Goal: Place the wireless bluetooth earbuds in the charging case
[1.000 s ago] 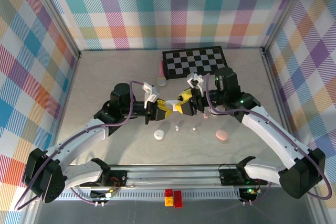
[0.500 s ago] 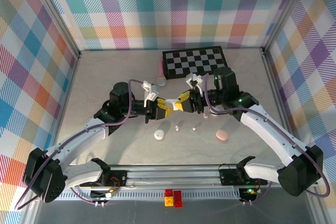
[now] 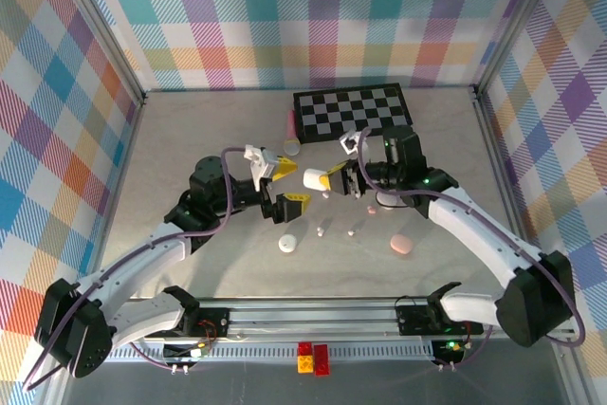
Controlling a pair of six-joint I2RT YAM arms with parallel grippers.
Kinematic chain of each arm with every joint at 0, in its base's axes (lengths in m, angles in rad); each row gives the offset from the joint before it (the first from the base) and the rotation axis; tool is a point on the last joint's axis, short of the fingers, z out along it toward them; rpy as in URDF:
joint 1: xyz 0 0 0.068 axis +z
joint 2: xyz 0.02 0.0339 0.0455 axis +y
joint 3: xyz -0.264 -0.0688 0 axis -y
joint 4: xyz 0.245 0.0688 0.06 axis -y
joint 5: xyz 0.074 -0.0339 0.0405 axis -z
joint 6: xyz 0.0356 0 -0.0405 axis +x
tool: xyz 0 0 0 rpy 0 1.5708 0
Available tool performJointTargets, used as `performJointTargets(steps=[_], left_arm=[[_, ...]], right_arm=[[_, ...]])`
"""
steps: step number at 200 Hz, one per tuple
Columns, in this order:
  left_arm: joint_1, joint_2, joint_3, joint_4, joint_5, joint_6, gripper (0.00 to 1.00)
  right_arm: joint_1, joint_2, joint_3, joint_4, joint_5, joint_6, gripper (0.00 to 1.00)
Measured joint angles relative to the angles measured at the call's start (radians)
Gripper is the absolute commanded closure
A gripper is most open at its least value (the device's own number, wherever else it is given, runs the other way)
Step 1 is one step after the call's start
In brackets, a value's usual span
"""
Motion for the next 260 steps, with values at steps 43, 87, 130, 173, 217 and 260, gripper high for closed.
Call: performJointTargets(steps=[43,87,130,173,217,260], left_arm=[[0.0,-0.03,-0.021,-0.086,-0.155,0.077,0.0],[0.0,-0.03,-0.026,-0.16,-0.212,0.118,0.0],[-0.001,-0.027,-0.026,-0.225,-0.266,0.122,0.0],[-0.013,-0.025,-0.027,-0.264,-0.314,0.121,0.0],[-0.021,-0.021,-0.027,-0.282,-0.333,0.117,0.0],[-0.023,-0.017,-0.028,-0.28,-0.326,0.118,0.0]], right_arm=[[-0.026,0.228,0.004,0.032,0.235,0.233,0.87],[-0.026,0.472,0.103,0.033,0.346,0.368,0.87],[-0.026,0.649,0.24,0.042,0.357,0.439,0.86],[-0.027,0.781,0.371,0.046,0.34,0.461,0.75],[-0.027,0.872,0.48,0.005,0.334,0.434,0.38],[-0.027,0.821,0.491,-0.087,0.386,0.33,0.21]])
